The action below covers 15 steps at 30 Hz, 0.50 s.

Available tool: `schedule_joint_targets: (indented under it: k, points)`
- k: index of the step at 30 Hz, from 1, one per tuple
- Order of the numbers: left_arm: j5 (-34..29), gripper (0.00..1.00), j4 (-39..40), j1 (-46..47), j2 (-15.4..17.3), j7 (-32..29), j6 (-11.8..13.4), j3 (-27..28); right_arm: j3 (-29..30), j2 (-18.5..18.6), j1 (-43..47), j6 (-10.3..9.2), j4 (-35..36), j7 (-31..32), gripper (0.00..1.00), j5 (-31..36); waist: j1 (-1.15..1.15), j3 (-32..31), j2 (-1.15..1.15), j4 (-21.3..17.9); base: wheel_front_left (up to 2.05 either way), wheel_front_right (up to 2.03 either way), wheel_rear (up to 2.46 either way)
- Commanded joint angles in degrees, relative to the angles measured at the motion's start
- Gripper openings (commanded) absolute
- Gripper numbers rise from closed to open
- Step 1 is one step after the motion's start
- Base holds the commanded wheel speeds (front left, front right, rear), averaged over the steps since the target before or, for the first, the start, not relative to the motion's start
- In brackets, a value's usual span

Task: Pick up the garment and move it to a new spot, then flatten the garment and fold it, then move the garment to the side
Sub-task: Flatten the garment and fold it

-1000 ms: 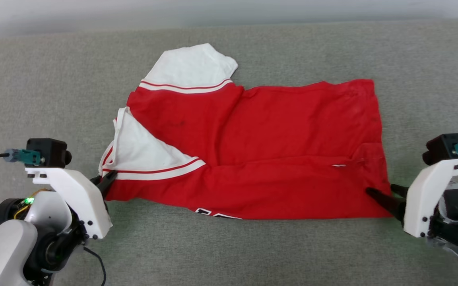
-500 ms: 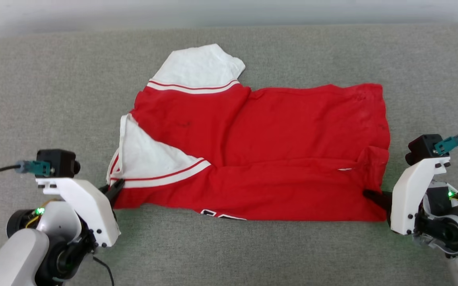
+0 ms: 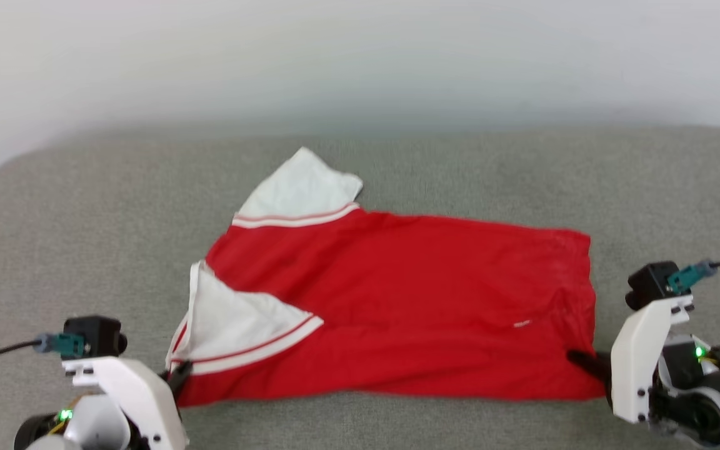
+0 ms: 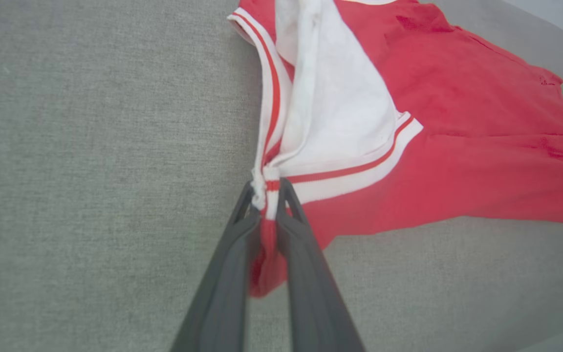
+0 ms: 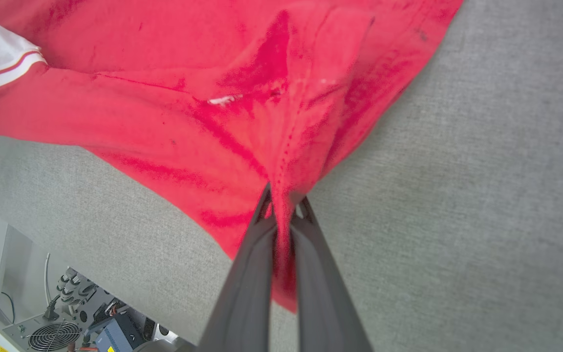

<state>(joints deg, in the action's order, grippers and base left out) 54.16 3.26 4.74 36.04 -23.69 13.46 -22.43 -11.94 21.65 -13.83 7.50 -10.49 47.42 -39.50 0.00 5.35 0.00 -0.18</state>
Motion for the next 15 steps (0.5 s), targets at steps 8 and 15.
schedule_joint_targets:
  k: [8, 15]
  points:
    - [2.2, 0.0, 1.3, -8.0, 0.3, -1.8, 1.7, -1.3, 0.9, 0.5, 7.5, -0.02, 1.2, 0.0, 0.0, 0.1, 0.0, -4.6, 0.0, 0.9, 0.0, 0.0, 0.0]
    - [1.5, 1.0, -2.7, -5.7, -3.1, 1.6, 0.5, -1.8, 1.6, -0.7, 9.4, -0.02, 0.8, -10.3, 1.0, 2.0, 0.0, -3.2, 0.0, 0.5, 0.0, 0.0, 0.0]
